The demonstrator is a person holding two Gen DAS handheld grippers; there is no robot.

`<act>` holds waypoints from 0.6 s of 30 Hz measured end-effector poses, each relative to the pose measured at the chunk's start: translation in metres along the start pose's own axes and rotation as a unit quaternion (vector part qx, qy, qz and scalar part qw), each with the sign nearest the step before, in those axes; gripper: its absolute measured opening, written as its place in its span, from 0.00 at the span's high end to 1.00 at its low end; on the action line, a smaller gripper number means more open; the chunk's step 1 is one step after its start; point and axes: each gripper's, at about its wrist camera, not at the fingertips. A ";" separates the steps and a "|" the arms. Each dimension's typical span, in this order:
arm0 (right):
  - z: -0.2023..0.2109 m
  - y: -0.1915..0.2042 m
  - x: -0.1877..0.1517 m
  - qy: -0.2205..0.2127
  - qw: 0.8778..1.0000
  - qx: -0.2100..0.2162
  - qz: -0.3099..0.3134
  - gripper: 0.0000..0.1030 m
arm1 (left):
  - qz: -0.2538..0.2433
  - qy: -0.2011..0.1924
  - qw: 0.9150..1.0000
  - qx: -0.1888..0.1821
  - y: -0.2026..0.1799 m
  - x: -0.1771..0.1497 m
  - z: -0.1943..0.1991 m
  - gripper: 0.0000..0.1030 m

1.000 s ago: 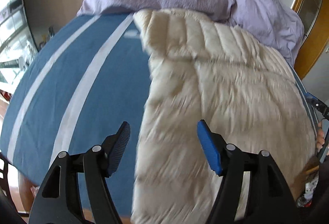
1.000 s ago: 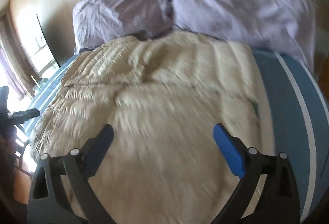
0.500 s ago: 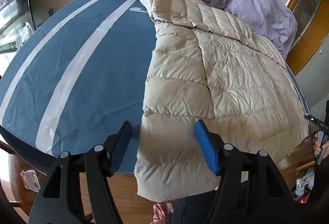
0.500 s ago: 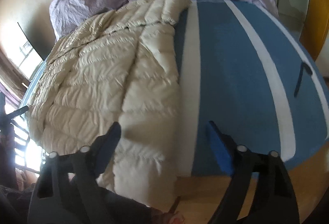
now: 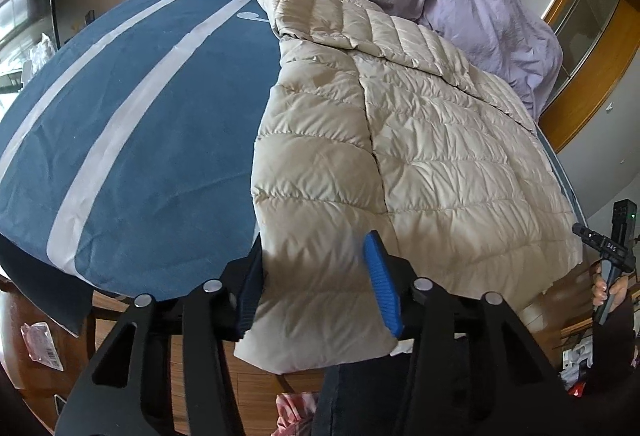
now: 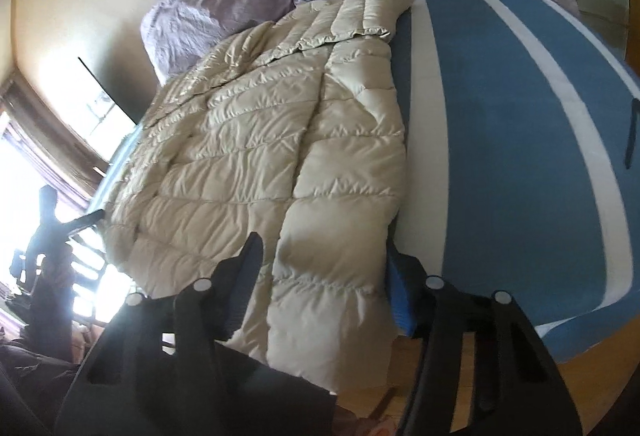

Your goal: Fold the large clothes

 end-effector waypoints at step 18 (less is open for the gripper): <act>-0.006 -0.017 -0.007 0.006 0.994 0.096 -0.044 0.79 | 0.021 -0.002 0.999 -0.026 -0.010 -0.006 -0.002 0.76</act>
Point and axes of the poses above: each gripper's, at about its wrist camera, not at the fingertips, and z roughly against the way its jaws point, y to its left, x to its top, and after that the axes turned 15 degrees about -z, right-handed
